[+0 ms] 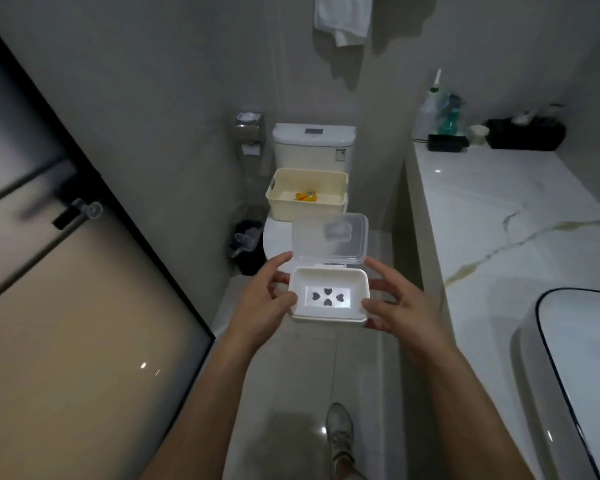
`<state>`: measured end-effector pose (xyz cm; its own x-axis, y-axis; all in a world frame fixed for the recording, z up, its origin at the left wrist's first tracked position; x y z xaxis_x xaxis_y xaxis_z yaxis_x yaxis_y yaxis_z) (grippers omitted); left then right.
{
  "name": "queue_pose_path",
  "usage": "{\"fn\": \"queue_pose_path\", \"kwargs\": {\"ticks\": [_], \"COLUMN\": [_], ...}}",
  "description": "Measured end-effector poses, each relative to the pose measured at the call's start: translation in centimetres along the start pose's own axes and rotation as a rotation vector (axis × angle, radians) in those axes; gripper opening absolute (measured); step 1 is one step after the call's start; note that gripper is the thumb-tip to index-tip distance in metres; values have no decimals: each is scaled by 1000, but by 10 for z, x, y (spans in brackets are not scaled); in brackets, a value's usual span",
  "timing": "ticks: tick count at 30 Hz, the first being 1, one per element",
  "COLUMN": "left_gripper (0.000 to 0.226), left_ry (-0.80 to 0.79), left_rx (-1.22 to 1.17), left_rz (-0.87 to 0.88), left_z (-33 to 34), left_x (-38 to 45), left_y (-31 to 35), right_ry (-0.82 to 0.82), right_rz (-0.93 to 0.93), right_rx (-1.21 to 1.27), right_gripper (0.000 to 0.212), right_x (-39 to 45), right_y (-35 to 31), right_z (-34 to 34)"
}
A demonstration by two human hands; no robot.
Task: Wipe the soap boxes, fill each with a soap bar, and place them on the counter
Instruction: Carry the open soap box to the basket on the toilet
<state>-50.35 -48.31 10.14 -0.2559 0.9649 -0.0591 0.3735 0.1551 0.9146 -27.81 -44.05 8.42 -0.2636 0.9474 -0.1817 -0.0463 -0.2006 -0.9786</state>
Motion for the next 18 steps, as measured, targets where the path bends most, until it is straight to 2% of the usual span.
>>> {"fn": "queue_pose_path", "kwargs": {"ticks": [10,18], "left_gripper": [69,72], "left_ry": [125,92], "left_rx": [7,17], "left_rz": [-78,-137], "left_z": [-10,4], "left_x": [152,233], "left_y": [-7,-25], "right_ry": [-126,-130], "right_rz": [45,56], "right_rx": [-27,-79], "right_gripper": [65,66], "right_x": [180,268], "right_y": [-26,-20], "right_z": [10,2]}}
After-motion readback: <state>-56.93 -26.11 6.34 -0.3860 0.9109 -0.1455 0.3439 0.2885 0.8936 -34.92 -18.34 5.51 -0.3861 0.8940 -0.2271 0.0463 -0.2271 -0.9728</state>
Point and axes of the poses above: each hand's wrist, its own x-axis towards the middle knuckle, its own z-axis out of the palm, y = z × x, the point moved 9 cm from there along x, towards the middle knuckle, and after that the axes turned 6 degrees about x, right-handed, at the moved point
